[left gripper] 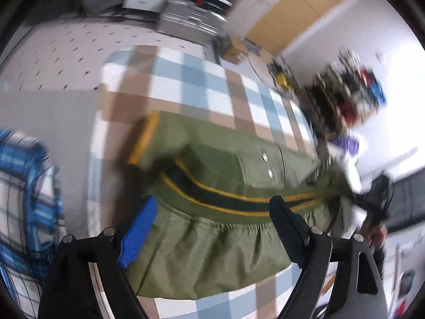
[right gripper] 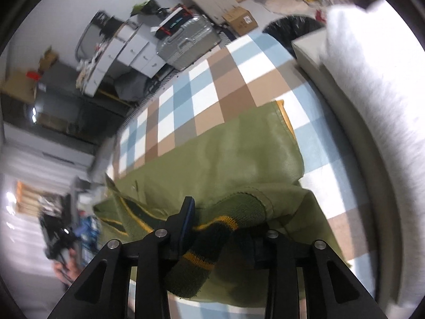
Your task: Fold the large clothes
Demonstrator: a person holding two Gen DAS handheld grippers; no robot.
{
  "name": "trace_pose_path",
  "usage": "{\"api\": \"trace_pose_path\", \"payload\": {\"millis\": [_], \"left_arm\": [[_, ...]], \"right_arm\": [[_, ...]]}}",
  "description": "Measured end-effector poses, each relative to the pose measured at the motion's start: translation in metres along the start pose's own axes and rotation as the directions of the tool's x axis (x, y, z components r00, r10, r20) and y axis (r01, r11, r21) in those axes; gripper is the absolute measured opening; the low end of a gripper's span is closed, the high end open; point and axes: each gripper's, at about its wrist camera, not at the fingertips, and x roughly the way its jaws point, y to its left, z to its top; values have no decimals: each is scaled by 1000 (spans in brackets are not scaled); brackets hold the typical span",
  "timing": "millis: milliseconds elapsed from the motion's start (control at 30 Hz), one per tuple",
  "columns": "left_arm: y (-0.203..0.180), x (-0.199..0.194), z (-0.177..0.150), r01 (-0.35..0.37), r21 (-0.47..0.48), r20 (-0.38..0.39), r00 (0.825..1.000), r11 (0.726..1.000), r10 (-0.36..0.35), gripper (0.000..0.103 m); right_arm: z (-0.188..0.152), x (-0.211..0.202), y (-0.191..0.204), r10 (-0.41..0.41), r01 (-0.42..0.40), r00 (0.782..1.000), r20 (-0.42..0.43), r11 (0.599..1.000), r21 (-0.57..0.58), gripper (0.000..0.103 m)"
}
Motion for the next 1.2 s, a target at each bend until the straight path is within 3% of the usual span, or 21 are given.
{"api": "trace_pose_path", "payload": {"millis": [200, 300, 433, 500, 600, 667, 700, 733, 767, 833, 900, 967, 1033, 1100, 1133, 1200], "left_arm": [[-60, 33, -3, -4, 271, -96, 995, 963, 31, 83], [-80, 55, 1, 6, 324, -142, 989, 946, 43, 83], [-94, 75, 5, 35, 348, -172, 985, 937, 28, 83], [-99, 84, 6, 51, 350, -185, 983, 935, 15, 83], [-103, 93, 7, 66, 344, -206, 978, 937, 7, 83], [-112, 98, 4, 77, 368, -228, 974, 927, 10, 83], [-118, 103, 1, 83, 406, -254, 967, 910, 24, 83], [-126, 105, -1, 79, 458, -268, 962, 885, 53, 83], [-133, 107, -4, 65, 499, -260, 963, 864, 78, 83], [-149, 114, -6, 57, 582, -251, 961, 811, 113, 83], [-159, 124, -8, 72, 637, -262, 957, 767, 128, 83], [-165, 141, -9, 92, 678, -290, 945, 730, 150, 83], [-165, 161, -11, 130, 689, -351, 920, 713, 171, 83], [-162, 175, -16, 163, 696, -403, 894, 700, 193, 83], [-162, 179, -16, 185, 703, -416, 890, 687, 187, 83], [-160, 180, -12, 240, 679, -459, 876, 694, 146, 83]], "right_arm": [[-5, -18, 1, 32, -34, 999, 44, 998, 45, 33], [-8, -26, -6, 131, -137, 990, 61, 984, 110, 42], [-13, -34, -24, 310, -334, 941, 137, 918, 215, 60], [-16, -47, -30, 336, -383, 914, 229, 900, 209, 70], [-18, -65, -17, 292, -332, 904, 311, 939, 85, 84], [-18, -65, 9, 253, -248, 927, 276, 967, -54, 85], [-18, -63, 22, 224, -195, 939, 262, 972, -131, 85], [-20, -58, 46, 161, -93, 955, 247, 960, -264, 85], [-20, -52, 62, 111, -19, 965, 237, 933, -360, 85], [-22, -32, 88, 39, 79, 978, 206, 841, -535, 86], [-20, 2, 109, -76, 174, 982, 173, 717, -675, 86], [-17, 34, 122, -172, 215, 975, 138, 596, -774, 86], [-14, 63, 131, -230, 194, 969, 90, 485, -852, 84], [-17, 82, 134, -251, 135, 967, 29, 414, -900, 83], [-18, 89, 133, -259, 103, 966, -2, 391, -914, 79], [-13, 108, 132, -289, 23, 953, -88, 361, -932, 76]]}}
